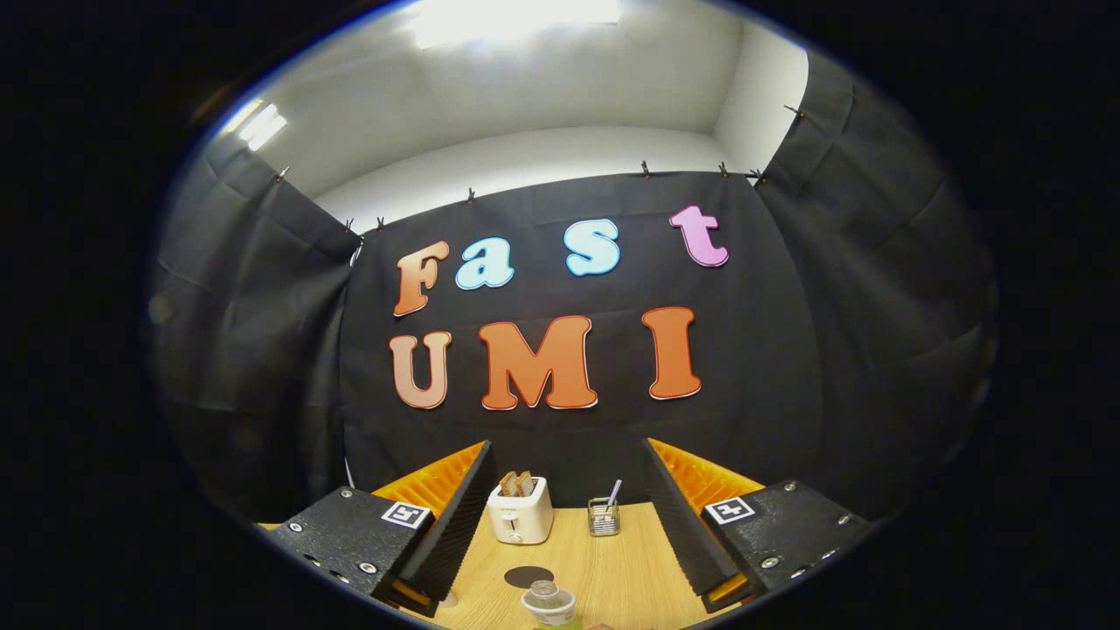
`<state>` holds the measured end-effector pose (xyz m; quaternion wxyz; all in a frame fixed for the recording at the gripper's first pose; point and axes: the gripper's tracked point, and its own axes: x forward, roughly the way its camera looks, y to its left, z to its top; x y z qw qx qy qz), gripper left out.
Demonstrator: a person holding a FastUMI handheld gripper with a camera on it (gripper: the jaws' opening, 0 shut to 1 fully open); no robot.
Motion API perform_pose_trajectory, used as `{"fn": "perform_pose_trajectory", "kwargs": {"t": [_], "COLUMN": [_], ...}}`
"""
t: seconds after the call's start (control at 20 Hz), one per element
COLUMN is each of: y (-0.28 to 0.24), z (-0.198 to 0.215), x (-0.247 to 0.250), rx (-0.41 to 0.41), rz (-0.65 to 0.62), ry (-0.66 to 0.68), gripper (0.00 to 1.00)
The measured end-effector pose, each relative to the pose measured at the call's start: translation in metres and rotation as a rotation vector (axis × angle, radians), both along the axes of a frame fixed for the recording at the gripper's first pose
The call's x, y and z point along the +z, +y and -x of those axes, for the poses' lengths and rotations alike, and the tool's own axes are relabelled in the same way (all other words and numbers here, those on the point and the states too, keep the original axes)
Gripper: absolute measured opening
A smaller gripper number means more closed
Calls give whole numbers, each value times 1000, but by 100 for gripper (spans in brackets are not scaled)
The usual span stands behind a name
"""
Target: Take the bottle from table, then pour the juice into the cup, finally place the bottle on the coaster
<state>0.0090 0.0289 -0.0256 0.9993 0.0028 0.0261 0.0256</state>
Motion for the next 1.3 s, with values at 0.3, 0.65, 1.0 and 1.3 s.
{"fn": "perform_pose_trajectory", "kwargs": {"t": [0.3,0.65,1.0,1.3], "y": [13,27,29,17], "z": [2,9,19,24], "x": [-42,-114,-185,-247], "rx": [36,74,67,10], "rz": [-12,15,86,67], "ry": [61,169,261,375], "gripper": [98,98,99,99]}}
